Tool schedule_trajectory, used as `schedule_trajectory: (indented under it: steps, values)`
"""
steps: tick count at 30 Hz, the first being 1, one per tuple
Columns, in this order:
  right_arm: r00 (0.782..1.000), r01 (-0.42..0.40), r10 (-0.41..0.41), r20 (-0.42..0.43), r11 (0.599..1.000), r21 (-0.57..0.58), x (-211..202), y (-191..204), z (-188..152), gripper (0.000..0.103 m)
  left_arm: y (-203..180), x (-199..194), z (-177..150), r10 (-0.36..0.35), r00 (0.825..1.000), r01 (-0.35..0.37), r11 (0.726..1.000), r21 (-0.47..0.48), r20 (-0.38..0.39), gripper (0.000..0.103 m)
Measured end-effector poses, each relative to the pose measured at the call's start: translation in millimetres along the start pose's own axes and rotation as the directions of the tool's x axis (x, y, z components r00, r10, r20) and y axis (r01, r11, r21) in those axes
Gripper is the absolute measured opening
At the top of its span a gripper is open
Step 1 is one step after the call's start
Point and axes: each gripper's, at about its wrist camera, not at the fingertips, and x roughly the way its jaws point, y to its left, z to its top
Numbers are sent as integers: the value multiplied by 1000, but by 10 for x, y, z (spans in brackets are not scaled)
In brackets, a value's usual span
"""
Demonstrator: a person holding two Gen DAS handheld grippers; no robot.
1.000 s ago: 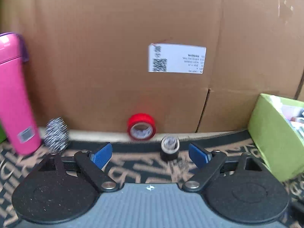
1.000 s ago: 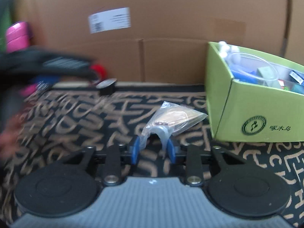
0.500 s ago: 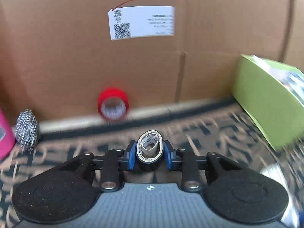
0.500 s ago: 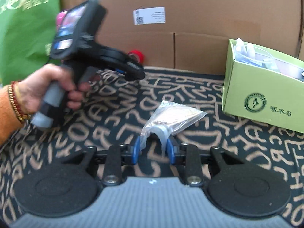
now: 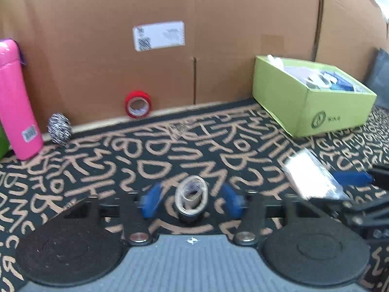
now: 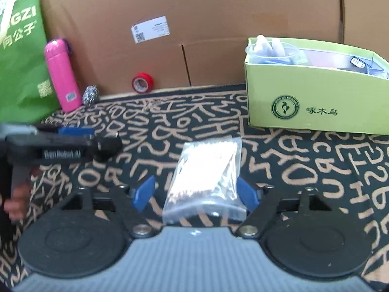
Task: Organize objects
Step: 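Carry the plastic bag into the shoebox with the right tool while the left tool carries a small roll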
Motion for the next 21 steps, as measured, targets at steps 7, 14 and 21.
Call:
schedule_trajectory:
  steps: [7, 14, 21]
  values:
    - [999, 46, -45, 10, 996, -76, 43, 9, -74, 44, -42, 104, -67, 20, 999, -19, 1000, 11, -38, 50]
    - [998, -13, 13, 64, 1000, 8, -164, -148, -170, 25, -224, 71, -16, -18, 998, 19, 1000, 14, -53, 31]
    - [982, 11, -14, 186, 1000, 17, -615, -373, -27, 24, -637, -140, 335, -150, 988, 149, 988, 41, 26, 31]
